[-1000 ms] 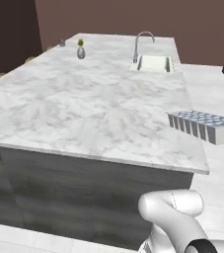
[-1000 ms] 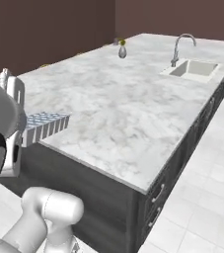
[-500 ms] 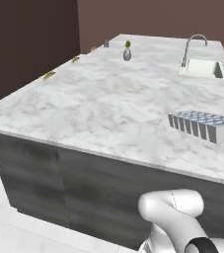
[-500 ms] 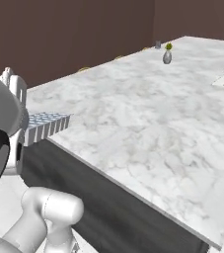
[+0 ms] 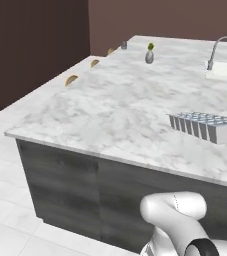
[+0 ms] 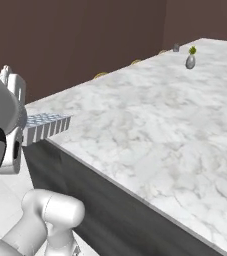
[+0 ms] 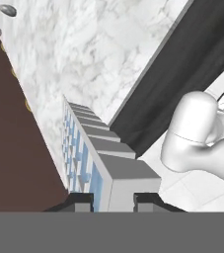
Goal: Open the freezer door, pick up the ice cube tray from the freezer, and place it on the dining counter.
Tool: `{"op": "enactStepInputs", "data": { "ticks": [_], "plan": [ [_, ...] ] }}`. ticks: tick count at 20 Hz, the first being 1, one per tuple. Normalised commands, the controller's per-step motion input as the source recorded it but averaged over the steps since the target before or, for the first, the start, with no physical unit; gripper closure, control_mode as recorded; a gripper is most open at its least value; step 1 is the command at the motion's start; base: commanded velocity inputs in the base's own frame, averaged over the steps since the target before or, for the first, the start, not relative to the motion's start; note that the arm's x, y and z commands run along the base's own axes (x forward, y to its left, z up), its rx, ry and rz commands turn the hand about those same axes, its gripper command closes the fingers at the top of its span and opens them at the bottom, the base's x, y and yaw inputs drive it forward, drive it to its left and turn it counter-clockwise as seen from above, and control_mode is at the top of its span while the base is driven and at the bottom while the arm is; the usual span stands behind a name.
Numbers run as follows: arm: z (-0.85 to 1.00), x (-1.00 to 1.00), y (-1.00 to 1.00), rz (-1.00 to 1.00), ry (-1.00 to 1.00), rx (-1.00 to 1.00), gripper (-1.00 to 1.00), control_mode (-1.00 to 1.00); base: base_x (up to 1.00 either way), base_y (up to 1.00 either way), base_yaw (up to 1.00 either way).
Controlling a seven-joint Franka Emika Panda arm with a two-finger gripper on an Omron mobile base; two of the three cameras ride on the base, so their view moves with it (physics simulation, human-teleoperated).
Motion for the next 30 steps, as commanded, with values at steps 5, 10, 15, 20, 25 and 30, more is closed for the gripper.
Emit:
{"op": "enactStepInputs", "data": {
  "ticks": [5,10,15,20,25,30],
  "plan": [
    [0.00,0.00,0.00,0.00,0.00,0.00,1.00,1.00,0.20,1.00,-0.19],
    [0.00,0.00,0.00,0.00,0.00,0.00,1.00,1.00,0.16,0.97,-0.25],
    [0.00,0.00,0.00,0.00,0.00,0.00,1.00,1.00,0.72,0.32,-0.02],
    [0.00,0.00,0.00,0.00,0.00,0.00,1.00,1.00,0.73,0.00,-0.10],
    [0.00,0.00,0.00,0.00,0.00,0.00,1.00,1.00,0.59,0.00,-0.11],
    [0.00,0.00,0.00,0.00,0.00,0.00,1.00,1.00,0.02,0.50,-0.27]
  ]
}}
